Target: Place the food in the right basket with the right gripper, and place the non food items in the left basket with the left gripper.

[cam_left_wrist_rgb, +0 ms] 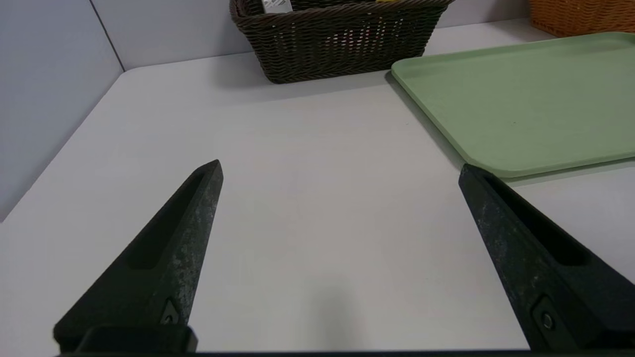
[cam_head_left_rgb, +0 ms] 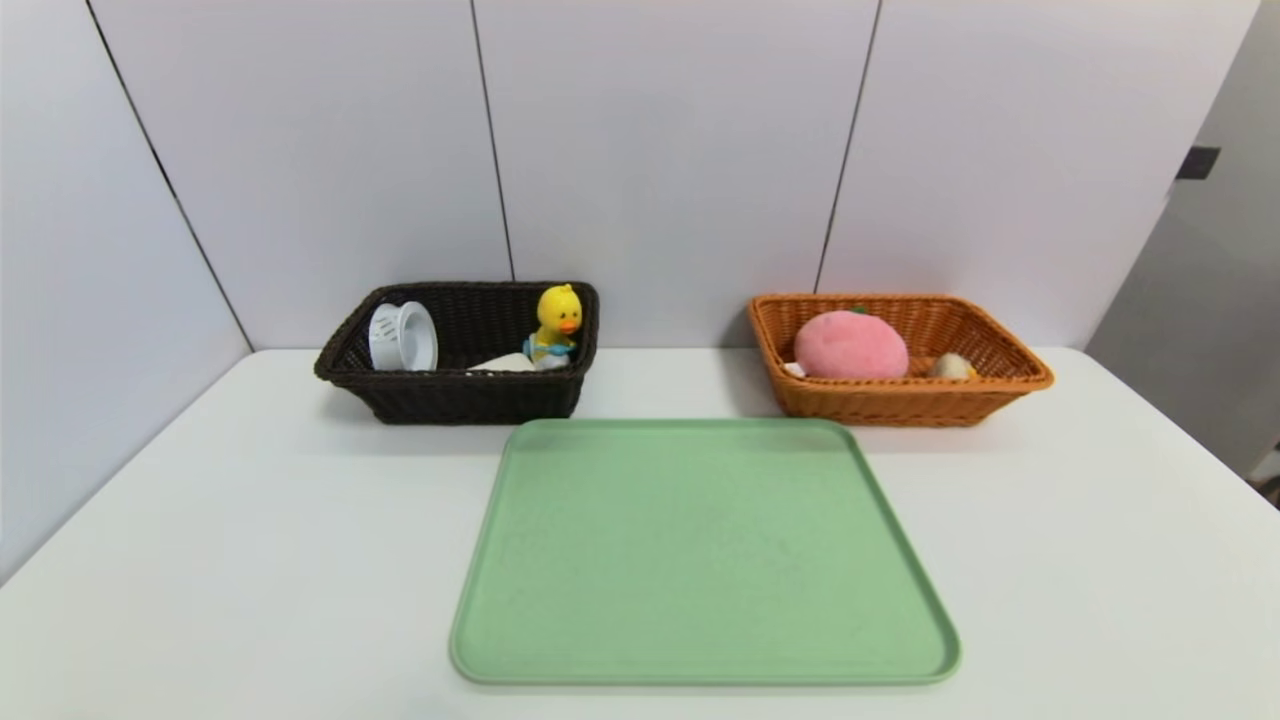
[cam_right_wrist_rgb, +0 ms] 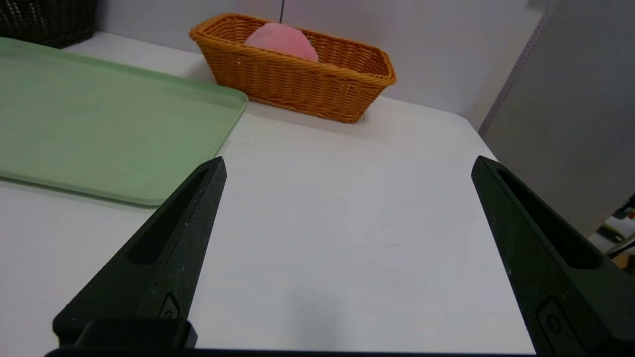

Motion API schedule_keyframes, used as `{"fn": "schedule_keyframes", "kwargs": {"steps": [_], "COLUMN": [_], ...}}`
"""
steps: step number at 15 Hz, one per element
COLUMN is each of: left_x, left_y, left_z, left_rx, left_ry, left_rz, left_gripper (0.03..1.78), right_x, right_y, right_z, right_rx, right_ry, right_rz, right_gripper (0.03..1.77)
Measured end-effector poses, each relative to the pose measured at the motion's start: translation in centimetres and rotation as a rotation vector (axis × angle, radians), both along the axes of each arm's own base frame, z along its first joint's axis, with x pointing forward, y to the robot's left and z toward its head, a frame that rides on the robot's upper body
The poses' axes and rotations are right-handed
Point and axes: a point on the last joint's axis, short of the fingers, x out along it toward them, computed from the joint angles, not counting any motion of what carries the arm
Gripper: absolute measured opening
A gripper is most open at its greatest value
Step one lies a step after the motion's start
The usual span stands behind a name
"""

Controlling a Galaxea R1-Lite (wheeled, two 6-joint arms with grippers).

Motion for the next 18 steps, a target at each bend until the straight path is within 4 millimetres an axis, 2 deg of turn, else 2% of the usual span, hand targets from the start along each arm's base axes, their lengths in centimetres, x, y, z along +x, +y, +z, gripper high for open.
{"fn": "schedule_keyframes", "kwargs": {"steps": [1,5,8,18], "left_x": [0.0,-0.1,-0.1,-0.1], "left_y": [0.0,0.1,0.2,0.2], "left_z": [-0.1,-0.5,-0.7,-0.7], "left_rx": [-0.001,-0.007,-0.041,-0.241], "left_ry": [-0.002,-0.004,0.006,0.022], "left_rz": [0.004,0.05,0.076,0.067], "left_gripper": [1.69,1.69,1.69,1.69], "right_x": [0.1,0.4,0.4,0.4], "right_y": [0.0,0.0,0.0,0.0], "right_z": [-0.2,-2.0,-2.0,-2.1], "right_rx": [0.004,0.067,0.12,0.122], "right_ry": [-0.013,0.137,0.143,0.147], "right_rz": [0.003,0.0,0.003,0.003], "right_gripper": [1.71,1.71,1.71,1.71]}}
